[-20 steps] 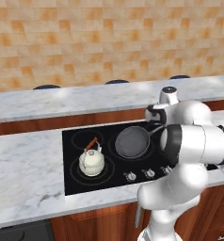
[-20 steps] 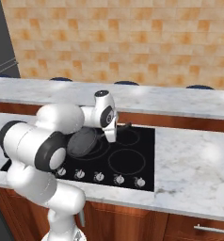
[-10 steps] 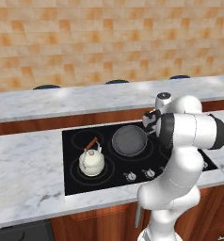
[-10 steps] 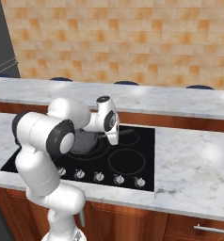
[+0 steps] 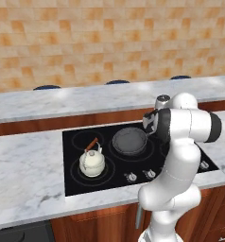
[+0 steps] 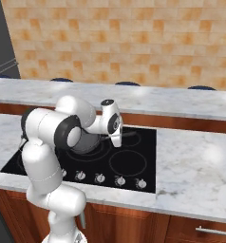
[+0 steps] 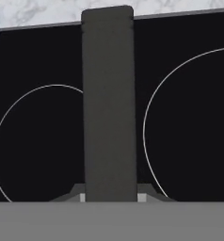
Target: Pick the pan from the cabinet and place it on the stove. Then turn on the stove burner for the pan.
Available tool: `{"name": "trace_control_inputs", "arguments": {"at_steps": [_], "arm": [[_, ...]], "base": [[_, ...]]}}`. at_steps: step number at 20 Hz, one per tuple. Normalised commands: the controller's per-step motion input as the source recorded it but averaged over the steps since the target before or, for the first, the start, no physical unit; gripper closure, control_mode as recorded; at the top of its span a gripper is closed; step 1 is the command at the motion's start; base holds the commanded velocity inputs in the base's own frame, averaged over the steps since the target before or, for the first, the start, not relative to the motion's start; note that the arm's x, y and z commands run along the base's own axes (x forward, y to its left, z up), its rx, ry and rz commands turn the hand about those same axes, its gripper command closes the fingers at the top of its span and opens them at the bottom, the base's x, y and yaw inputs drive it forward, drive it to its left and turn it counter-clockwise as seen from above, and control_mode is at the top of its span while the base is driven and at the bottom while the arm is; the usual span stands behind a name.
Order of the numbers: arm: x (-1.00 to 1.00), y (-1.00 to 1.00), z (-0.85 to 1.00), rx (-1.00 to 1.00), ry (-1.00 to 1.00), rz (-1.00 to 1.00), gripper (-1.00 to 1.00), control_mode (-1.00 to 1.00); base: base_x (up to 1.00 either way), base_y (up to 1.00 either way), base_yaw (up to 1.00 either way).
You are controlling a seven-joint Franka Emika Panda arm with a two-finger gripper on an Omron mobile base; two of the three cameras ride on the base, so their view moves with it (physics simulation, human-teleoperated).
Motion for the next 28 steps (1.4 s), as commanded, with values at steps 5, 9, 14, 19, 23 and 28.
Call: {"name": "trace_control_inputs", "arguments": {"at_steps": [5,9,14,19,23,28], "arm": [[0.00,-0.15,-0.18,0.01,-0.04,0.00,1.00,-1.00],[0.00,-0.06,-0.30,0.00,-0.01,0.00,1.00,-1.00],[0.00,-0.05,-0.29,0.00,-0.02,0.00,1.00,-1.00],[0.00,0.00,-0.33,0.00,-0.03,0.00,1.00,-1.00],[0.00,0.00,-0.54,0.00,-0.01,0.00,1.00,-1.00],[0.00,0.00,-0.43,0.00,-0.01,0.00,1.00,-1.00]], "base": [[0.00,0.00,0.00],[0.00,0.00,0.00],[0.00,0.00,0.00],[0.00,0.00,0.00],[0.00,0.00,0.00],[0.00,0.00,0.00]]}}
